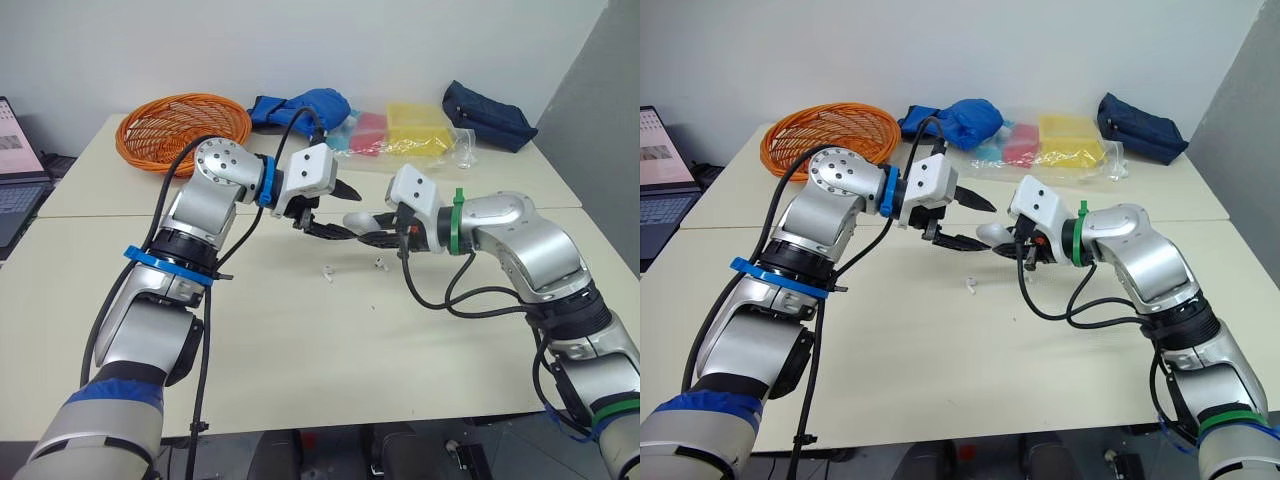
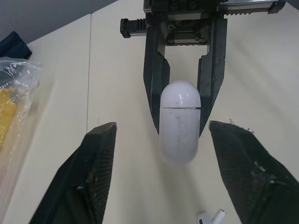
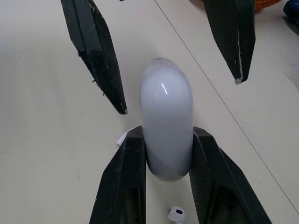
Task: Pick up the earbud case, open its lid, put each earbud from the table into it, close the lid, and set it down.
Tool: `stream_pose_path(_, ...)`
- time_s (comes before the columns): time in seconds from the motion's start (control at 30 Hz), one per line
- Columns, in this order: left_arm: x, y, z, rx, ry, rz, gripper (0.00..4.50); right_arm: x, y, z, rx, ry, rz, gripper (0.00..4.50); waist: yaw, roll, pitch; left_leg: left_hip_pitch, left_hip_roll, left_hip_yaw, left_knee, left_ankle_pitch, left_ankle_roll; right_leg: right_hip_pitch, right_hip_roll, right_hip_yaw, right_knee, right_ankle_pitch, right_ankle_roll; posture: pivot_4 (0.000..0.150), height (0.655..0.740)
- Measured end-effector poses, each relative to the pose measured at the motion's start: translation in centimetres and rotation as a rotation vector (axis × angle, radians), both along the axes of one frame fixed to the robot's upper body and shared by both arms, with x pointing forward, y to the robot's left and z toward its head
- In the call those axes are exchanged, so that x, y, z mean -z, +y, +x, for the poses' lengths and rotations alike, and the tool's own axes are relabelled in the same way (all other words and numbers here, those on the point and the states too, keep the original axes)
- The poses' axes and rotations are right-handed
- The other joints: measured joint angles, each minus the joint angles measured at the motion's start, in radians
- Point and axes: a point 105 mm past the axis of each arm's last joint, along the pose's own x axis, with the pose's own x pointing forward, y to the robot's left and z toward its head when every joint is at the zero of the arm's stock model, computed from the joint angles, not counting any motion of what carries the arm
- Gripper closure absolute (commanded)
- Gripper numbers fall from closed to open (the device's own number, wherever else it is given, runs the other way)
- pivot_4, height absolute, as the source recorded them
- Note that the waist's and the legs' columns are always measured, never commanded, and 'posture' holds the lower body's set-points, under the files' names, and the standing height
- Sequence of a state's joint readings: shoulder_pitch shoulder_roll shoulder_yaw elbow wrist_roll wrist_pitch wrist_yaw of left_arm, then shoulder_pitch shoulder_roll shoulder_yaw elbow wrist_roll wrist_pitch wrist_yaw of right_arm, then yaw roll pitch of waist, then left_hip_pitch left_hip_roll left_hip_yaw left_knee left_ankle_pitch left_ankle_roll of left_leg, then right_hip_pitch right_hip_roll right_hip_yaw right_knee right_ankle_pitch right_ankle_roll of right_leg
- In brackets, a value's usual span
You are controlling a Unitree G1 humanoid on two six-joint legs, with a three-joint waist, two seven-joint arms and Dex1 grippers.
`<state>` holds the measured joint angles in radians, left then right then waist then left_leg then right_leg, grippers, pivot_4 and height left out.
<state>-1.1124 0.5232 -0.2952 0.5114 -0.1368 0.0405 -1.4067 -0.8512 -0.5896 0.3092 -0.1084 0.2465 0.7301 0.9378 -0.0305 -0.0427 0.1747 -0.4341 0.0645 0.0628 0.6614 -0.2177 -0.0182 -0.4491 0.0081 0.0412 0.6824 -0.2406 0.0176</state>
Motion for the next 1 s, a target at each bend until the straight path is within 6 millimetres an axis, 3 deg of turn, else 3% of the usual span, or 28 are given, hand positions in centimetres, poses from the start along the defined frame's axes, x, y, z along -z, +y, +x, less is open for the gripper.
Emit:
stream_pose_path(0.17,0.25,0.16,-0.16,0.015,0.017,0.015,3.66,-0.02,-0.19,0.18,0.014,-0.013,-0.012,3.63,0.000,0.000,0.000,0.000,0.000,0.000,0.000,0.000,0.000,0.000,0.000,0.000,0.000,0.000,0.000,0.150,0.7400)
stream_pose_path(0.2,0.28,0.17,-0.20,0.017,0.019,0.018,3.76,-0.01,-0.20,0.18,0.013,-0.014,-0.015,3.63,0.000,0.000,0.000,0.000,0.000,0.000,0.000,0.000,0.000,0.000,0.000,0.000,0.000,0.000,0.000,0.150,0.7400)
stream_pose_path(0.6,0.36,0.30,-0.29,0.012,0.025,0.038,3.76,0.04,0.00,0.15,-0.008,-0.048,-0.048,3.63,0.000,0.000,0.000,0.000,0.000,0.000,0.000,0.000,0.000,0.000,0.000,0.000,0.000,0.000,0.000,0.150,0.7400)
stream_pose_path(0.67,0.41,0.31,-0.34,0.013,0.019,0.044,3.03,0.10,0.06,0.13,-0.015,-0.062,-0.062,3.63,0.000,0.000,0.000,0.000,0.000,0.000,0.000,0.000,0.000,0.000,0.000,0.000,0.000,0.000,0.000,0.150,0.7400)
stream_pose_path(0.7,0.41,0.31,-0.34,0.013,0.019,0.044,3.03,0.10,0.07,0.13,-0.016,-0.063,-0.063,3.63,0.000,0.000,0.000,0.000,0.000,0.000,0.000,0.000,0.000,0.000,0.000,0.000,0.000,0.000,0.000,0.150,0.7400)
stream_pose_path(0.73,0.48,0.23,-0.43,0.016,0.018,0.043,2.56,0.14,0.31,0.05,-0.029,-0.074,-0.069,3.63,0.000,0.000,0.000,0.000,0.000,0.000,0.000,0.000,0.000,0.000,0.000,0.000,0.000,0.000,0.000,0.150,0.7400)
stream_pose_path(1.0,0.53,0.04,-0.05,-0.026,0.025,0.037,2.48,-0.17,0.50,0.07,-0.038,-0.093,-0.077,3.63,0.001,0.000,0.000,0.000,0.000,0.000,0.001,0.000,0.000,0.000,0.000,0.000,0.000,0.000,0.000,0.150,0.7400)
